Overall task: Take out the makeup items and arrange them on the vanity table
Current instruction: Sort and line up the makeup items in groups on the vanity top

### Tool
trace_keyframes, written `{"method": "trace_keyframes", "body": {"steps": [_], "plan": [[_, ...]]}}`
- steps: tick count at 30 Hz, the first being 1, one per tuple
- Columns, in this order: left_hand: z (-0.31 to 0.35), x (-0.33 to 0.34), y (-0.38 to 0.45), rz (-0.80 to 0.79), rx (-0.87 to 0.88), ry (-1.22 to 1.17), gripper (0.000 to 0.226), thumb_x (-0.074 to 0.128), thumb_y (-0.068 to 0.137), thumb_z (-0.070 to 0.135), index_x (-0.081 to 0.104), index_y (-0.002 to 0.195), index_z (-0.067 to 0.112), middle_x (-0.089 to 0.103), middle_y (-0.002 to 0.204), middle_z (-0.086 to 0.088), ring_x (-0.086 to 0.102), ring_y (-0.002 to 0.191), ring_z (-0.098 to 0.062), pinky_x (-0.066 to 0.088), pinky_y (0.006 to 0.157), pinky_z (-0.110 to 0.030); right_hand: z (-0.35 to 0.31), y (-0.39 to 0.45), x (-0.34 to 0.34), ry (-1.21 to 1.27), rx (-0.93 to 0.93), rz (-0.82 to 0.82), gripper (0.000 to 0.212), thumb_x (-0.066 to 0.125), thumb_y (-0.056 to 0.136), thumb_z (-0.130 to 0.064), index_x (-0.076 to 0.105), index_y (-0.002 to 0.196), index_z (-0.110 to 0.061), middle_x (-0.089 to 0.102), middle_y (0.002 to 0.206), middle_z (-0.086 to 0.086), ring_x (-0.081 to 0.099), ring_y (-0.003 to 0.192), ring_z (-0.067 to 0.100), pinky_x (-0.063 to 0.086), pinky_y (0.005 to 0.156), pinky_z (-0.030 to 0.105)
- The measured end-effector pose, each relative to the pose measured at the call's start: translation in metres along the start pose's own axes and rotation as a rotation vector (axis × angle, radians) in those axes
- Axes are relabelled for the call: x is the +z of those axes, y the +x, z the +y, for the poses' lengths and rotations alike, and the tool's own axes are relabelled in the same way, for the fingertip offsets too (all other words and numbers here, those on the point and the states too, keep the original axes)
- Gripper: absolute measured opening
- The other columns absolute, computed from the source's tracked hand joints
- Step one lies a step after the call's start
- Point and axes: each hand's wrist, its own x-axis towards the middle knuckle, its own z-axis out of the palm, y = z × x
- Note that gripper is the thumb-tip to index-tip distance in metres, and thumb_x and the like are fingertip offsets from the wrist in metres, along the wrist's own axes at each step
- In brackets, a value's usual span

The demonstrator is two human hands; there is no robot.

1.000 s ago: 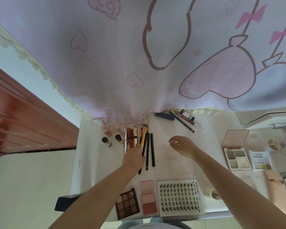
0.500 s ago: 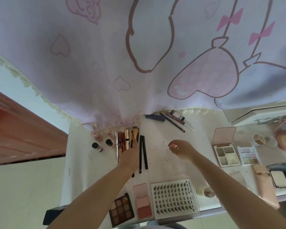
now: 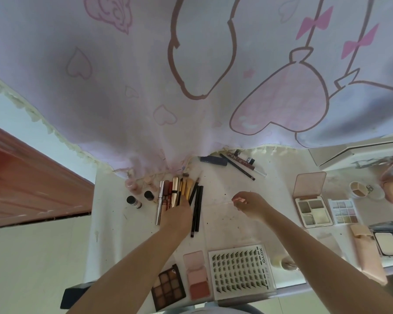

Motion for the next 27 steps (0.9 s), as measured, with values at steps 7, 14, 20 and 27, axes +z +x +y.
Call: {"method": "trace_keyframes", "body": {"steps": [7, 14, 20, 27], "plan": [[-0.003, -0.007, -0.007, 0.052, 0.136, 0.102, 0.028, 0.039, 0.092, 0.007, 0.043, 0.12, 0.008, 0.057, 0.113, -0.009, 0.06, 0.095, -0.021, 0.04, 0.067, -0.025, -0.011, 0.019, -0.002, -0.011, -0.035, 0.079, 0.027, 0.041, 0.092, -0.015, 0.059, 0.112, -0.01, 0.061, 0.114, 0.01, 0.056, 0.105, 0.024, 0.041, 0.08, 0.022], [-0.008, -0.028, -0.009, 0.048, 0.093, 0.041, 0.026, 0.039, 0.094, 0.015, 0.045, 0.118, 0.009, 0.054, 0.115, -0.009, 0.057, 0.099, -0.024, 0.048, 0.074, -0.033, -0.049, 0.064, -0.013, -0.388, -0.185, 0.33, 0.044, 0.046, 0.091, -0.018, 0.038, 0.133, -0.008, 0.042, 0.138, 0.011, 0.033, 0.129, 0.031, 0.03, 0.104, 0.036], [-0.018, -0.041, -0.011, 0.14, 0.074, -0.033, 0.029, 0.042, 0.092, 0.015, 0.045, 0.12, 0.009, 0.053, 0.114, -0.008, 0.055, 0.101, -0.025, 0.047, 0.074, -0.033, -0.053, 0.089, -0.006, -0.581, -0.181, 0.377, 0.042, 0.046, 0.091, -0.013, 0.039, 0.132, -0.01, 0.04, 0.141, 0.01, 0.031, 0.132, 0.028, 0.03, 0.105, 0.039], [-0.016, -0.053, -0.007, 0.212, 0.157, -0.061, 0.047, 0.044, 0.092, 0.023, 0.029, 0.135, 0.012, 0.037, 0.135, -0.011, 0.037, 0.124, -0.028, 0.041, 0.097, -0.037, -0.048, 0.059, -0.012, -0.316, -0.27, 0.294, 0.023, 0.049, 0.089, -0.018, 0.059, 0.105, -0.005, 0.055, 0.104, 0.012, 0.053, 0.092, 0.024, 0.037, 0.074, 0.025]]}}
